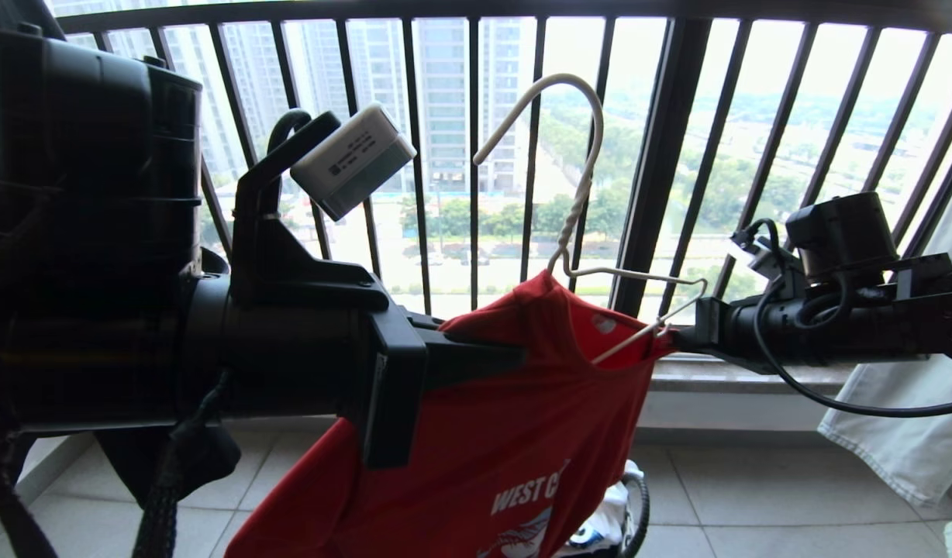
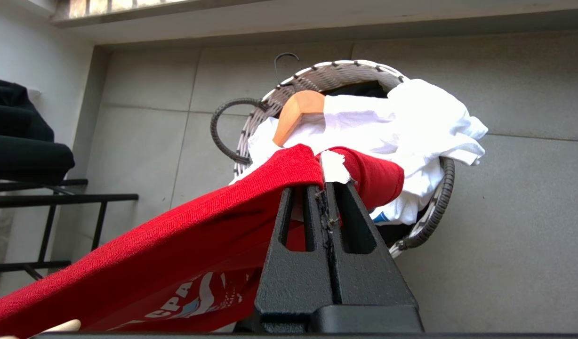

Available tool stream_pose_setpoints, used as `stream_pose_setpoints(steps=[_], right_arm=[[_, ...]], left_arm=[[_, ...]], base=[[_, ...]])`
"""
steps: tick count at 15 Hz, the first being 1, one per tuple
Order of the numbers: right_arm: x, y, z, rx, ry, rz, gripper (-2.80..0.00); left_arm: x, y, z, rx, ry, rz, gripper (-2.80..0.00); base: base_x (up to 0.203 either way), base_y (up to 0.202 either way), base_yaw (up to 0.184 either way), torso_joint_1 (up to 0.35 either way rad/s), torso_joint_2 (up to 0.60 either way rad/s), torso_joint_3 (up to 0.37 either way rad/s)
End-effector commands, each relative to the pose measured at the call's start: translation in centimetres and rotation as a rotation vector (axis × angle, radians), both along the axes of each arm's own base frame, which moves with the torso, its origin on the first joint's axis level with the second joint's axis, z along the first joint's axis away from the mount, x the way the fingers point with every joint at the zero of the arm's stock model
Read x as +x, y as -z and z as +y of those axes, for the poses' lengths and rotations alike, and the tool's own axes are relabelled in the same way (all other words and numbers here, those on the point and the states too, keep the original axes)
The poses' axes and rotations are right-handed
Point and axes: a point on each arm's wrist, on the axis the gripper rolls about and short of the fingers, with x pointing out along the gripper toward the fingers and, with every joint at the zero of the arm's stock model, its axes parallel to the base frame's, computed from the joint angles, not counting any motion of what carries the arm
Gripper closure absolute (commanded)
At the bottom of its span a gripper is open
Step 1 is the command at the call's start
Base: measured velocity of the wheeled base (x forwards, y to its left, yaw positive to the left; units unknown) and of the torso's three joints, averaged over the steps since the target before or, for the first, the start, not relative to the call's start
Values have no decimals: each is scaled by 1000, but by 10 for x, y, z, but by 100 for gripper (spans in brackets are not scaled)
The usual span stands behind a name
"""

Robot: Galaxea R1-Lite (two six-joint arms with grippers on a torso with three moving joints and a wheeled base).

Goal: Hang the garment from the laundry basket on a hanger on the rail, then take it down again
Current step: Hang the clothes on the clothes rack

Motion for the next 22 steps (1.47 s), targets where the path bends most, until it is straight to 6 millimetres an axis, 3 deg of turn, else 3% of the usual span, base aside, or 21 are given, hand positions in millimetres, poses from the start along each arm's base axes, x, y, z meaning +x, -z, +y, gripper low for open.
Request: stream_pose_setpoints(steps=[1, 6, 15, 22], right_arm=[[2, -1, -4, 3, 15, -2, 0], [5, -8, -18, 15, 47, -8, 0], [6, -11, -25, 22, 60, 2, 0], [10, -3, -26, 85, -5, 40, 0]], left_arm=[[1, 3, -2, 11, 3, 12, 0], [2, 7, -3, 28, 6, 5, 0], [-2, 21, -7, 89, 54, -26, 0], [-8, 15, -1, 69, 53, -57, 0]], base=[[0, 0, 0, 0, 0, 0], [0, 0, 0, 0, 0, 0], [0, 0, 0, 0, 0, 0], [0, 0, 0, 0, 0, 0]])
